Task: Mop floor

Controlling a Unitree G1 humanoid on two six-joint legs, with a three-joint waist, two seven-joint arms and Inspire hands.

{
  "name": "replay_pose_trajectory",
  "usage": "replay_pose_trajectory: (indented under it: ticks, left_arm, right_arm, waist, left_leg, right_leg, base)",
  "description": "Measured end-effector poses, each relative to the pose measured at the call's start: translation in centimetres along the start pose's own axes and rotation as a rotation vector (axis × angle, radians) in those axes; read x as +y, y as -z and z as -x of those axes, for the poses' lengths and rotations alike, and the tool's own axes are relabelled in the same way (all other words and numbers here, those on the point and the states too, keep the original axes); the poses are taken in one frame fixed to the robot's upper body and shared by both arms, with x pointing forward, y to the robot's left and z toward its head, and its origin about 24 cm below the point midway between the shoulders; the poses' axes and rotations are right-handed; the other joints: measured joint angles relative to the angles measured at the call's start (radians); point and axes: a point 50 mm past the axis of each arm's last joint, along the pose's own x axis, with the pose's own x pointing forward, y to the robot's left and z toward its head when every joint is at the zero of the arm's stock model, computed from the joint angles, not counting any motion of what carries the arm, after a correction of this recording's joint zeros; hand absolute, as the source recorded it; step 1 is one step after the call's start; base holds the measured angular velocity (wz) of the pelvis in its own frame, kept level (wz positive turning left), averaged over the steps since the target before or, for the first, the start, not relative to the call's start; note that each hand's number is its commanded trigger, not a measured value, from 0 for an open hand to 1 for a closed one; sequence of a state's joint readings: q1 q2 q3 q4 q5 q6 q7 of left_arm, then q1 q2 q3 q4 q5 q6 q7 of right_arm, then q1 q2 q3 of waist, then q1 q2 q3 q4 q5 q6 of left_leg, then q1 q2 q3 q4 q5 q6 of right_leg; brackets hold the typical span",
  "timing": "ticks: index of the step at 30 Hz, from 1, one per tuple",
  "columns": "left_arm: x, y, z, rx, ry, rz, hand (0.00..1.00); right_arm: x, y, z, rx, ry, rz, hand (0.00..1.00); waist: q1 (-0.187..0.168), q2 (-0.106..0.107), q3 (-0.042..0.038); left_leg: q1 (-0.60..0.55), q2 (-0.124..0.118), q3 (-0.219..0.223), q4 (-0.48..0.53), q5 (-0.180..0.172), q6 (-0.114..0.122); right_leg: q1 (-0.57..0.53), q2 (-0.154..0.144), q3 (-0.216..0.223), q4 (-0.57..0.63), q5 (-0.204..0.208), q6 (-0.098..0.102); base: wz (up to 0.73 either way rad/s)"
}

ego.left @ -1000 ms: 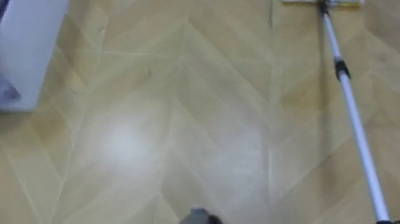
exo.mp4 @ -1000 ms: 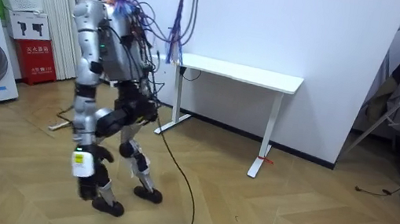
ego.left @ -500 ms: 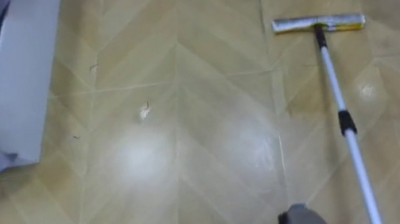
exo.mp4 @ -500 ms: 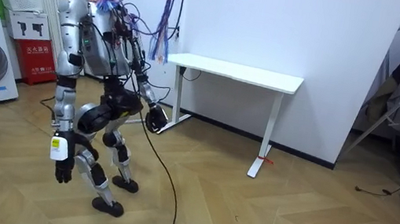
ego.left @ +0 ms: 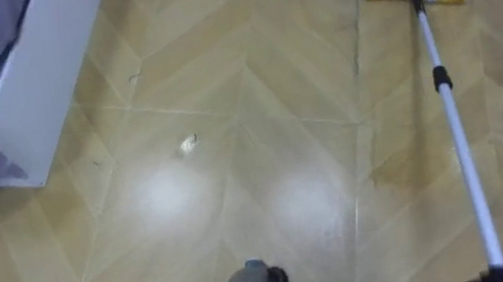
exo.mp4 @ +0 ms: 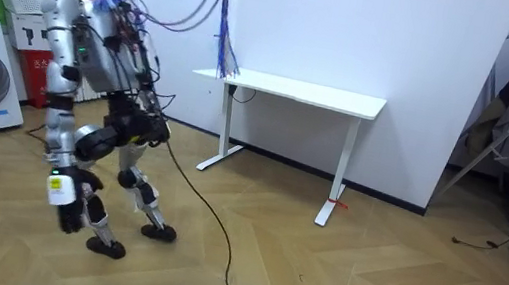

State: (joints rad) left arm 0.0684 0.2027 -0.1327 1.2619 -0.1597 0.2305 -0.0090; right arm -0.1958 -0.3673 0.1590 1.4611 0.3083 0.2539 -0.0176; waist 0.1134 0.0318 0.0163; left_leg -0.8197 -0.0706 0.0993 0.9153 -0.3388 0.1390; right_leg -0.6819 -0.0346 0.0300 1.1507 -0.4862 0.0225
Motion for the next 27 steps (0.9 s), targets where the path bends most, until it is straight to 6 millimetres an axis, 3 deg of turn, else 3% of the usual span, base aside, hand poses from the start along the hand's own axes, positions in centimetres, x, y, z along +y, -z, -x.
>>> replay_pose_trajectory:
  ticks: [1, 2, 4, 7, 8, 9, 10, 12, 14, 16, 18, 19, 20, 21, 22, 23, 24, 25, 26, 27]
  left_arm:
    - [-0.1, -0.3, 0.0, -0.013, 0.004, -0.005, 0.00]
    - [-0.3, -0.8, 0.0, -0.033, 0.005, -0.016, 0.00]
    - [-0.6, -1.1, 0.1, -0.051, 0.005, -0.022, 0.00]
    - [-0.8, -1.0, 0.0, -0.049, -0.009, -0.026, 0.00]
    - [-1.0, -0.9, 0.0, -0.046, -0.009, -0.033, 0.00]
    - [-1.1, -0.8, 0.0, -0.044, -0.011, -0.037, 0.00]
    - [-1.4, -0.8, 0.0, -0.043, -0.007, -0.037, 0.00]
    - [-1.9, -0.9, 0.0, -0.045, 0.006, -0.035, 0.00]
    - [-1.8, -1.1, 0.0, -0.051, 0.002, -0.034, 0.00]
    - [-1.7, -1.4, 0.0, -0.056, -0.005, -0.033, 0.00]
    - [-1.2, -1.3, 0.0, -0.053, -0.016, -0.028, 0.00]
    - [-0.9, -1.2, 0.0, -0.049, -0.021, -0.019, 0.00]
    - [-0.2, -1.1, 0.1, -0.044, -0.038, -0.013, 0.00]
    - [0.6, -0.9, 0.1, -0.036, -0.056, -0.008, 0.00]
    - [1.1, -0.5, 0.1, -0.028, -0.066, -0.007, 0.00]
    - [1.1, -0.4, 0.1, -0.024, -0.066, -0.004, 0.00]
    - [1.1, 0.2, 0.1, -0.011, -0.058, 0.000, 0.00]
    - [1.0, 0.7, 0.0, -0.006, -0.044, -0.002, 0.00]
    - [0.9, 1.2, 0.0, 0.006, -0.034, -0.001, 0.00]
    - [0.6, 2.0, 0.0, 0.030, -0.010, 0.002, 0.00]
  right_arm:
    - [-0.1, 1.1, -0.2, 0.028, 0.009, 0.003, 1.00]
    - [-0.1, 3.3, -0.4, 0.086, 0.021, 0.009, 1.00]
    - [0.3, 5.8, -0.5, 0.151, 0.025, 0.016, 1.00]
    - [2.0, 9.1, -0.5, 0.229, 0.002, 0.029, 1.00]
    - [2.5, 10.1, -0.4, 0.256, -0.009, 0.031, 1.00]
    - [2.9, 10.7, -0.3, 0.281, -0.019, 0.033, 1.00]
    - [2.9, 11.0, -0.3, 0.290, -0.018, 0.034, 1.00]
    - [3.3, 9.3, -0.3, 0.266, -0.023, 0.034, 1.00]
    - [3.3, 7.3, -0.3, 0.238, -0.017, 0.029, 1.00]
    - [2.7, 4.5, -0.2, 0.185, 0.000, 0.012, 1.00]
    - [1.6, -0.4, 0.3, 0.063, 0.022, -0.012, 1.00]
    - [1.5, -1.5, 0.5, 0.034, 0.026, -0.018, 1.00]
    - [1.3, -3.1, 0.8, -0.015, 0.025, -0.029, 1.00]
    - [1.6, -4.9, 1.2, -0.071, 0.009, -0.041, 1.00]
    - [1.8, -6.2, 1.6, -0.117, -0.012, -0.058, 1.00]
    - [1.8, -6.4, 1.6, -0.133, -0.020, -0.074, 1.00]
    - [1.9, -6.1, 1.5, -0.136, -0.035, -0.099, 1.00]
    - [2.2, -5.2, 1.2, -0.116, -0.060, -0.132, 1.00]
    - [2.3, -4.7, 1.1, -0.104, -0.072, -0.140, 1.00]
    - [2.4, -3.4, 0.7, -0.078, -0.090, -0.151, 1.00]
  waist:
    - [-0.008, 0.011, -0.0002]
    - [-0.013, 0.028, -0.0070]
    - [-0.019, 0.051, -0.0044]
    - [-0.039, 0.054, -0.0026]
    - [-0.046, 0.050, -0.0006]
    - [-0.051, 0.043, 0.0018]
    - [-0.051, 0.041, 0.0016]
    - [-0.046, 0.037, 0.0004]
    - [-0.051, 0.030, 0.0000]
    - [-0.048, 0.022, 0.0026]
    - [-0.032, 0.001, 0.0101]
    - [-0.029, -0.006, 0.0093]
    - [-0.027, -0.018, 0.0080]
    - [-0.016, -0.043, 0.0124]
    - [-0.001, -0.048, 0.0033]
    - [0.005, -0.051, 0.0052]
    - [0.007, -0.049, 0.0049]
    - [0.014, -0.047, 0.0060]
    - [0.017, -0.045, 0.0065]
    - [0.020, -0.034, -0.0028]
  left_leg:
    - [0.007, -0.008, -0.004, 0.005, -0.012, 0.006]
    - [0.022, -0.015, -0.009, 0.005, -0.032, 0.014]
    - [0.045, -0.017, -0.016, 0.002, -0.056, 0.021]
    - [0.095, -0.045, -0.047, -0.012, -0.079, 0.017]
    - [0.117, -0.057, -0.059, -0.008, -0.099, 0.011]
    - [0.133, -0.063, -0.058, 0.009, -0.130, 0.009]
    - [0.135, -0.061, -0.061, 0.021, -0.142, 0.005]
    - [0.149, -0.061, -0.075, 0.022, -0.164, -0.010]
    - [0.158, -0.060, -0.088, 0.022, -0.170, -0.016]
    - [0.159, -0.059, -0.099, 0.021, -0.174, -0.023]
    - [0.156, -0.051, -0.097, 0.021, -0.173, -0.033]
    - [0.152, -0.044, -0.091, 0.026, -0.170, -0.039]
    - [0.129, -0.032, -0.072, 0.062, -0.145, -0.078]
    - [0.084, -0.021, -0.059, 0.120, -0.106, -0.109]
    - [0.038, -0.014, -0.078, 0.090, -0.097, -0.114]
    - [0.018, -0.012, -0.087, 0.055, -0.092, -0.114]
    - [-0.009, -0.012, -0.094, -0.029, -0.061, -0.125]
    - [-0.010, -0.010, -0.108, -0.093, 0.004, -0.119]
    - [0.003, -0.008, -0.107, -0.109, 0.023, -0.115]
    - [0.025, 0.015, -0.077, -0.123, 0.045, -0.085]
  right_leg:
    - [-0.012, -0.002, 0.002, 0.036, 0.031, 0.006]
    - [-0.042, 0.005, 0.018, 0.091, 0.085, 0.013]
    - [-0.099, 0.013, 0.021, 0.097, 0.093, 0.014]
    - [-0.174, 0.021, 0.017, -0.069, 0.094, 0.004]
    - [-0.177, 0.015, 0.011, -0.165, 0.120, -0.003]
    - [-0.174, 0.009, 0.000, -0.209, 0.182, -0.026]
    - [-0.171, 0.004, -0.011, -0.202, 0.177, -0.038]
    - [-0.160, 0.000, -0.043, -0.197, 0.159, -0.060]
    - [-0.148, -0.004, -0.053, -0.193, 0.141, -0.068]
    - [-0.145, -0.005, -0.063, -0.192, 0.126, -0.083]
    - [-0.145, -0.002, -0.068, -0.192, 0.119, -0.095]
    - [-0.145, 0.002, -0.068, -0.193, 0.117, -0.098]
    - [-0.143, 0.012, -0.064, -0.199, 0.114, -0.098]
    - [-0.136, 0.021, -0.057, -0.212, 0.117, -0.102]
    - [-0.129, 0.037, -0.044, -0.235, 0.121, -0.106]
    - [-0.118, 0.048, -0.035, -0.246, 0.122, -0.106]
    - [-0.083, 0.067, -0.019, -0.266, 0.117, -0.099]
    - [-0.043, 0.078, 0.001, -0.283, 0.104, -0.089]
    - [-0.030, 0.083, 0.010, -0.290, 0.100, -0.083]
    - [-0.005, 0.089, 0.019, -0.308, 0.092, -0.067]
  base:
    - [0.23]
    - [-0.06]
    - [-0.29]
    - [-0.28]
    - [-0.12]
    - [-0.07]
    - [-0.18]
    - [-0.18]
    - [0.15]
    - [0.16]
    - [0.06]
    - [0.15]
    - [0.18]
    - [0.21]
    - [0.17]
    - [0.37]
    - [0.45]
    - [0.38]
    - [0.09]
    - [-0.05]
